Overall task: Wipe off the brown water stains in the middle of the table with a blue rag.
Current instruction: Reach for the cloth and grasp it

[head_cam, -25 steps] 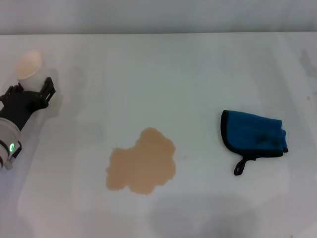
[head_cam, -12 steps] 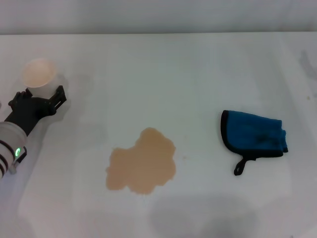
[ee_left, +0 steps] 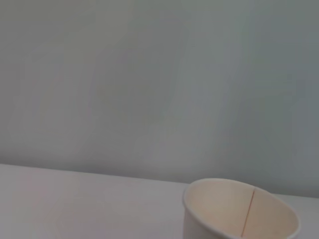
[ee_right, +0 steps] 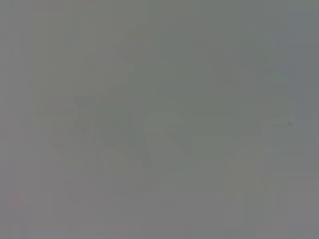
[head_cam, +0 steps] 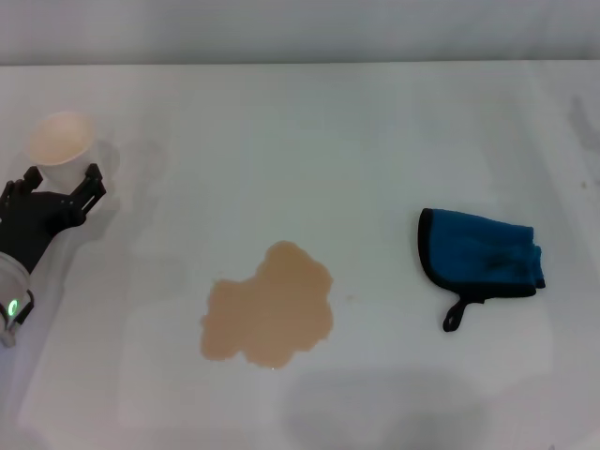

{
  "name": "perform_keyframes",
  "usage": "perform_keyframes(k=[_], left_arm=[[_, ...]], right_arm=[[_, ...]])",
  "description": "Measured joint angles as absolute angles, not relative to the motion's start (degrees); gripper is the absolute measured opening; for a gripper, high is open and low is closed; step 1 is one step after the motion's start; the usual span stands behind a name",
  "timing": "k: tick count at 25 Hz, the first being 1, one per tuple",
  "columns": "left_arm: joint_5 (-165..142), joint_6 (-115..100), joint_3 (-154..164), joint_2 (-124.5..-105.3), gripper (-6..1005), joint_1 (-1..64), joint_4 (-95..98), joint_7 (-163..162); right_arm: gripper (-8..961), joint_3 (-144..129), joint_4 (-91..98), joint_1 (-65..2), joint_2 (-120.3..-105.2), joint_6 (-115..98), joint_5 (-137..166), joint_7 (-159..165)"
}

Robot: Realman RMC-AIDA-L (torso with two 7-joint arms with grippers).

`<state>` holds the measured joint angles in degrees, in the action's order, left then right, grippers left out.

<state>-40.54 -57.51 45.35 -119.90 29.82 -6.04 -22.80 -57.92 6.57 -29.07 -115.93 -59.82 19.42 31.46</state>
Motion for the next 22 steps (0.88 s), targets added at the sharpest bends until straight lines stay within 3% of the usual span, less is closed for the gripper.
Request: perform_keyframes(k=[12,18,22], left_arm=[[-41.3,-60.9,45.5,-119.95,892,29.5,-9.3,-22.9],[-41.1,-72.9,45.2,-120.17,892,27.2,-12.2,-29.1],[-41.0,-76.8,45.2,-119.94,891,25.3,-11.9,-34.0]], right_arm=[[868,-59.0,6.7,-28.4,-115.9,-61.2,19.4,31.1],[868,-60.8,6.9,-28.0,-115.71,-61.3,19.4,32.3],[868,-67.3,8.2,-27.8,-114.89,-61.0,19.6,41.4]])
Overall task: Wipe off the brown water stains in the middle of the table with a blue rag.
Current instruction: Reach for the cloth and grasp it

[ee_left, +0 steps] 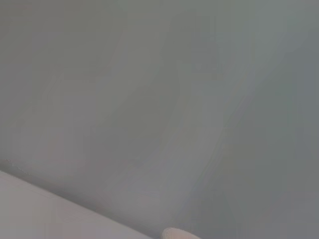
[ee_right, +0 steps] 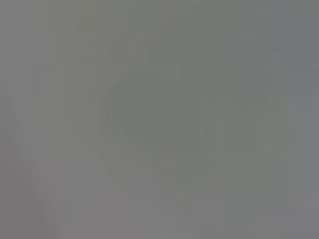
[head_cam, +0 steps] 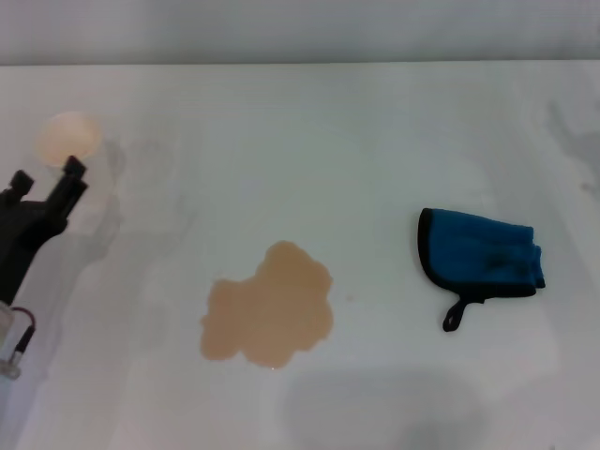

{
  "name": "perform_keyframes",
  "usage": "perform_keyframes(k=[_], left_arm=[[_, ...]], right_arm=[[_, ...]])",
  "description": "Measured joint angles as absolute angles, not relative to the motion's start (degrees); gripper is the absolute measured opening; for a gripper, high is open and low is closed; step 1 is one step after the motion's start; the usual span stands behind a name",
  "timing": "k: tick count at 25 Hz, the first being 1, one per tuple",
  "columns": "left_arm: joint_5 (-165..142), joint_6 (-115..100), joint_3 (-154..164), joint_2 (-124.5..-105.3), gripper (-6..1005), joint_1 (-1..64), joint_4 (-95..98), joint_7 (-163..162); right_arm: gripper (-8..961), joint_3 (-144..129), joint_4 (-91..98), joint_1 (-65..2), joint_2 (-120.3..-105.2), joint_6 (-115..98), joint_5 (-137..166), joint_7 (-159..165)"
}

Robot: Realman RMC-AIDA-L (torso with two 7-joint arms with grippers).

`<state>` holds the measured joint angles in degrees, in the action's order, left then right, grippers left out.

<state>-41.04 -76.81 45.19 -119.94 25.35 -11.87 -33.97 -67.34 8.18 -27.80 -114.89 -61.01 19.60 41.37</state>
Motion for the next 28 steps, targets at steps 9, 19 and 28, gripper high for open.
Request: perform_keyframes(k=[9,19,28], left_arm=[[-36.3,-79.0,45.2,-119.62,892,17.8,-7.3,-45.4],[-34.0,-79.6,45.2,-119.37,888,15.9,-6.7,-47.5],[-32.1,-79.6,45.2,-119.35,887,15.3,-6.8,-47.6]], right_arm=[[868,-84.0,25.7,-29.3,-109.43,-55.1,39.5,68.7],[863,-83.5,35.2,-42.4,-102.14,-62.7,90.0,110.0],[858,-79.6,46.6,-49.3,-102.03,-82.5,115.6,123.7]])
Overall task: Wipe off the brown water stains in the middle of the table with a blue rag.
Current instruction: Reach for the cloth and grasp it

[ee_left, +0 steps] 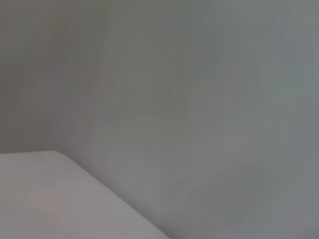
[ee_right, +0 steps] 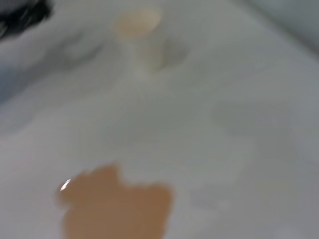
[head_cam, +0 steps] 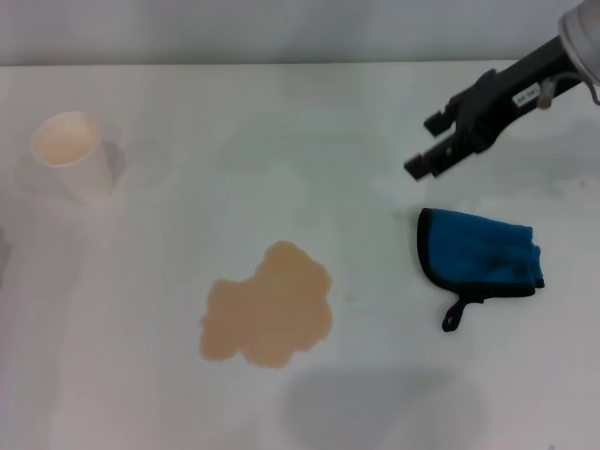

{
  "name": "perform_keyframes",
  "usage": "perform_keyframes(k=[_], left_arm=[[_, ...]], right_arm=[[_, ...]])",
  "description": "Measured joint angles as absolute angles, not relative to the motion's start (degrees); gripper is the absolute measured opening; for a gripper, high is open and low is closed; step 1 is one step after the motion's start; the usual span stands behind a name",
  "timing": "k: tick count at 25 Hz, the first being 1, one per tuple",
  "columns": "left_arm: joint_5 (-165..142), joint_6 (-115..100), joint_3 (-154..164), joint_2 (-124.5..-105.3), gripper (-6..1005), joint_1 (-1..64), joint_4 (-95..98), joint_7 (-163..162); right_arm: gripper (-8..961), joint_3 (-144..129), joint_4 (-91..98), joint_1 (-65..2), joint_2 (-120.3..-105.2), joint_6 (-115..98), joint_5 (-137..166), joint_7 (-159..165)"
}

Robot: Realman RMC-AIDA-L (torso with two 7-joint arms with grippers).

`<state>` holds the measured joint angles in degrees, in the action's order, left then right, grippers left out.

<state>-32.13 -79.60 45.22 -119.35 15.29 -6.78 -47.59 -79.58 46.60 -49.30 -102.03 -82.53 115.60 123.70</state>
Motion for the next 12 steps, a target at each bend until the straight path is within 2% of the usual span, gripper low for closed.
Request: perform_keyframes(k=[3,9,10,12], left_arm=[[-32.1,-79.7,45.4,-119.35,887,15.2,-6.7,-47.6],[-32.1,-79.7,45.3,-119.36,887,15.4,-6.6,-47.6],[-32.1,-79.7,45.4,-119.35,887,15.5,-6.6,-47.6],[-32.3,-79.7,45.4,-119.36,888,15.7,-6.5,-47.7]], right_arm=[[856,-78.7,53.5,-50.5,-105.02,-91.5,125.1,128.1],[853,-79.7,60.6,-51.6,-114.39,-95.1,151.9,132.9],[852,-80.7,60.4,-51.7,-115.29,-94.7,154.5,133.2],[851,-86.4,58.9,-52.0,-115.73,-92.4,157.4,135.4]])
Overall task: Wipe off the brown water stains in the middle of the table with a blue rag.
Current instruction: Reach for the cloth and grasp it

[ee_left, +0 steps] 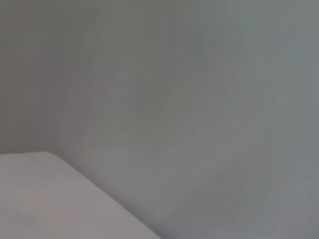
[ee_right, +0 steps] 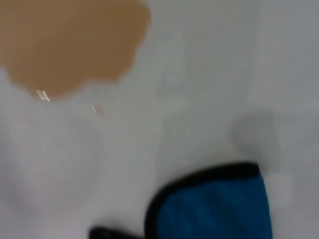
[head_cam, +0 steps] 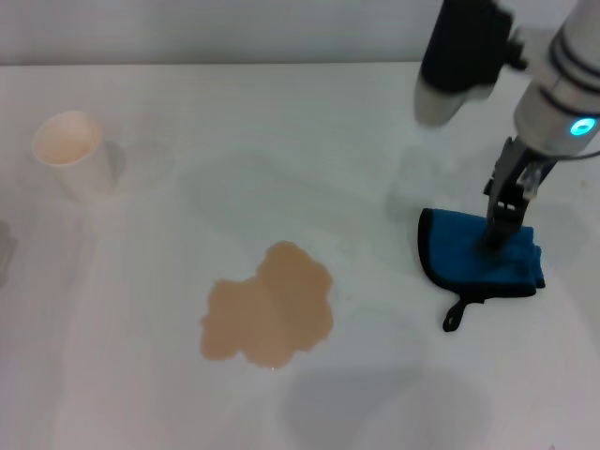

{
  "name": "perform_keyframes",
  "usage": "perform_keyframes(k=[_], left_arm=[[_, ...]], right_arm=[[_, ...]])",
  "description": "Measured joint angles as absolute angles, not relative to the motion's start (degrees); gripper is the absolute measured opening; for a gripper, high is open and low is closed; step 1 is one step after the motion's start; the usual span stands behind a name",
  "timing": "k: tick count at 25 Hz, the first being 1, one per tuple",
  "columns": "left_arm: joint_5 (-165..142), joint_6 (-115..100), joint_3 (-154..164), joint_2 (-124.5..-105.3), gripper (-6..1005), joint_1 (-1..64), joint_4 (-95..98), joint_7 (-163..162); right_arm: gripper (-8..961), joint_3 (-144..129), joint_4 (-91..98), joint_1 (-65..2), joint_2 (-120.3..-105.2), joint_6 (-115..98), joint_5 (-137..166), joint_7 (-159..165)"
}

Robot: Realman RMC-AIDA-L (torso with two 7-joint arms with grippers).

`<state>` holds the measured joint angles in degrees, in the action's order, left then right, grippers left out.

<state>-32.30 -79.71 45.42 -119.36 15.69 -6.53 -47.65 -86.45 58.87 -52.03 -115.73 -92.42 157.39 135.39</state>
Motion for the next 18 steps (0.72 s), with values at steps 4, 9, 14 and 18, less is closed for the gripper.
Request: perform_keyframes(k=[4,9,14,18], left_arm=[[-32.3,-79.7,45.4,-119.36,888,15.7,-6.5,-48.2],[-32.3,-79.7,45.4,-119.36,887,15.7,-6.4,-48.4],[-32.4,-79.7,45.4,-119.31,888,15.8,-6.3,-48.9],[-32.2,-79.7,45.4,-119.26,887,16.0,-6.0,-49.0]], right_arm=[[849,-92.9,56.3,-52.2,-115.7,-88.6,158.3,138.0],[803,-93.2,53.1,-51.8,-116.0,-85.6,158.2,138.0],[777,-95.6,49.7,-51.2,-116.12,-83.2,156.8,138.0],[780,-97.3,49.4,-50.4,-116.14,-80.8,156.2,138.1]])
